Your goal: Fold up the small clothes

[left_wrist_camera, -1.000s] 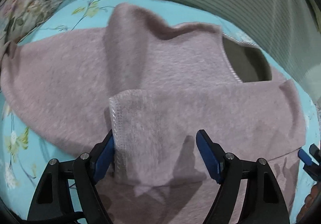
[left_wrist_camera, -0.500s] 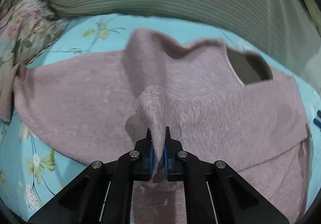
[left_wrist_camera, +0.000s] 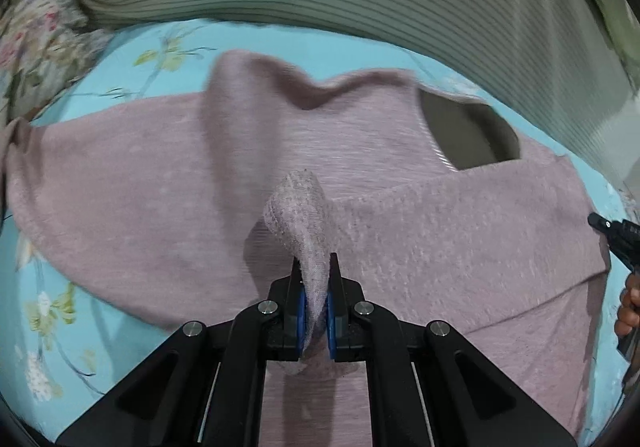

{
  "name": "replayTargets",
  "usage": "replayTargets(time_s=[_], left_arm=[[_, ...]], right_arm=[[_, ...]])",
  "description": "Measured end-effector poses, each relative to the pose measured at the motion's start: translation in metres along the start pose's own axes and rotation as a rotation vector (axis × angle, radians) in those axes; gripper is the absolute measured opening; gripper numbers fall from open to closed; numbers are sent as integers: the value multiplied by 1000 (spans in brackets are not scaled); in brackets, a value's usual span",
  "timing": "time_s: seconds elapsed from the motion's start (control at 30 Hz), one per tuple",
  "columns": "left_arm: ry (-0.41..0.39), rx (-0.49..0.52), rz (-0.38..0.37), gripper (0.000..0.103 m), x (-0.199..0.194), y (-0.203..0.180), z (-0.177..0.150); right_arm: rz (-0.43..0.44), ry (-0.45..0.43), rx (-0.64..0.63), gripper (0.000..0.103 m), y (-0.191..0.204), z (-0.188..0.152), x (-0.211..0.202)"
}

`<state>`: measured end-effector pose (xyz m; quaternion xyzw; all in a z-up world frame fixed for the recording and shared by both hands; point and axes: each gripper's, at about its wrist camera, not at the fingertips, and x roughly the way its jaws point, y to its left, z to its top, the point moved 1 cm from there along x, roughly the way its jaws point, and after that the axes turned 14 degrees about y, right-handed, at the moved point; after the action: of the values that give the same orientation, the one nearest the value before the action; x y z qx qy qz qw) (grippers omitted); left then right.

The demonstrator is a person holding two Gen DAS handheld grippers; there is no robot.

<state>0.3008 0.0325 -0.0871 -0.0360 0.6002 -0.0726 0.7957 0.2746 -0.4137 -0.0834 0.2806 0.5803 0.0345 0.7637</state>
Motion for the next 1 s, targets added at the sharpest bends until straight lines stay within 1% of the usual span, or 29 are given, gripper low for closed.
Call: replayTargets(time_s=[0.07,0.13,0.17,0.2,0.23,0.27,0.3,0.33,0.37,0.4,0.43,0.47,0.5,0.53,0.57,0.6,0.63,0.7,0.77,0.8,0.87,1.0], left_arm=[[11,23,3,7,7,-9,1],[27,39,23,7,18,-12,0],[36,39,33,8,22,-11,0],[40,38,37,8,24,-9,-1],[42,34,35,8,24,-6,0],[42,31,33,9,24,-4,0],[42,28,32,10,23,-1,0],[43,23,33,10,23,2,-1],[44,17,37,10,23,5,-1],[46,11,39,11,22,8,-2],[46,4,40,12,21,12,-3],[45,-5,40,13,20,16,-4],[41,-18,43,15,18,22,-6],[37,-33,45,24,13,29,-11],[31,-47,48,35,9,37,-14],[18,-64,61,40,1,47,-17],[10,-76,77,45,-4,55,-19],[-4,-115,118,45,-15,79,-24],[-16,-176,146,45,-25,107,-28],[-22,-209,148,46,-30,123,-31],[-36,-279,145,52,-39,152,-34],[-64,-432,181,54,-55,216,-42]], right_arm=[[-21,-1,14,6,0,1,0],[-150,-54,1,9,15,-3,-15],[-165,-80,-16,11,22,-8,-23],[-122,-104,-37,11,34,-16,-31],[-66,-96,-67,11,44,-23,-31],[-35,-63,-107,17,53,-28,-25],[-39,11,-169,26,66,-35,-10],[-65,63,-201,30,71,-41,4],[-110,109,-208,31,70,-45,19],[-134,123,-190,30,64,-48,25],[-114,122,-146,29,54,-50,26],[-68,106,-101,29,46,-50,22],[-53,94,-60,29,41,-51,16],[-67,84,-51,31,41,-53,11],[-87,76,-60,31,43,-54,6],[-104,69,-73,32,48,-58,1],[-99,70,-80,32,49,-60,-1],[-62,68,-95,34,55,-69,-7],[-48,62,-113,37,68,-76,-9],[-41,61,-121,39,73,-81,-9],[-26,68,-130,41,82,-91,-10],[-12,111,-167,41,105,-106,0]])
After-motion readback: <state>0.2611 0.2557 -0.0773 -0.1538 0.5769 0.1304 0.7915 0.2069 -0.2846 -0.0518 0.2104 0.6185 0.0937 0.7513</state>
